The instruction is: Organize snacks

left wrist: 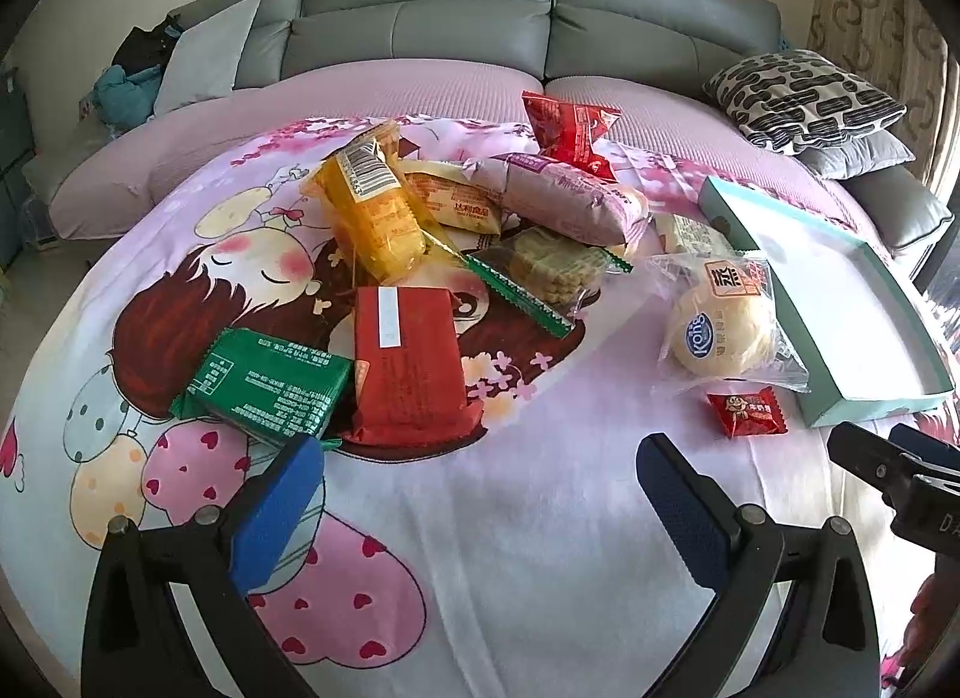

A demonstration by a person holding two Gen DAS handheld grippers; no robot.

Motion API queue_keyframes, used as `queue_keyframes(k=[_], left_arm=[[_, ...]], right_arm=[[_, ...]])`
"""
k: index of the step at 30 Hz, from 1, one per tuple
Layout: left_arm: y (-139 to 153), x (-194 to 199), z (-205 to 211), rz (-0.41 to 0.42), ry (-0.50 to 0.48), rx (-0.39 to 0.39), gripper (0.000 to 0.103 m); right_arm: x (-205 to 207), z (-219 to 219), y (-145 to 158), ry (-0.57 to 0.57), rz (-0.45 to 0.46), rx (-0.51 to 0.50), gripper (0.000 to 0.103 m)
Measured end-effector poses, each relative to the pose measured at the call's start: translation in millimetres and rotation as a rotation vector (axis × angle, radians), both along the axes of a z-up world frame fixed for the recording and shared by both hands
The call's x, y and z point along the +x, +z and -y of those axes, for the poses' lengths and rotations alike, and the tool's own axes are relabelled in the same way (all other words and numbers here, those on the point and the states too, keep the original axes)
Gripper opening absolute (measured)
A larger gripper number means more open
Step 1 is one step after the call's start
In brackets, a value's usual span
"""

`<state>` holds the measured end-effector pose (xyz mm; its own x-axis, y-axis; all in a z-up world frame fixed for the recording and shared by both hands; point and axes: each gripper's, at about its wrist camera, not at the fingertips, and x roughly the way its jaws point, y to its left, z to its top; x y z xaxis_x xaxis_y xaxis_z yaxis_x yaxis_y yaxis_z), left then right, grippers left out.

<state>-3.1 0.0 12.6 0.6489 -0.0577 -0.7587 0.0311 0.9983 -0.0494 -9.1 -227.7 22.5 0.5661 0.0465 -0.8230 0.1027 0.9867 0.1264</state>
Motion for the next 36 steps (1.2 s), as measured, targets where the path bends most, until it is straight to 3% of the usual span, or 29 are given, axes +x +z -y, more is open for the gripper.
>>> queue_keyframes(k=[36], left_arm=[[-0.2,3.2,0.0,-0.017,-0.024,-0.046,0.103]], right_arm=[[0.9,-1.4,3.1,0.009,0.0,-0.01,0.103]])
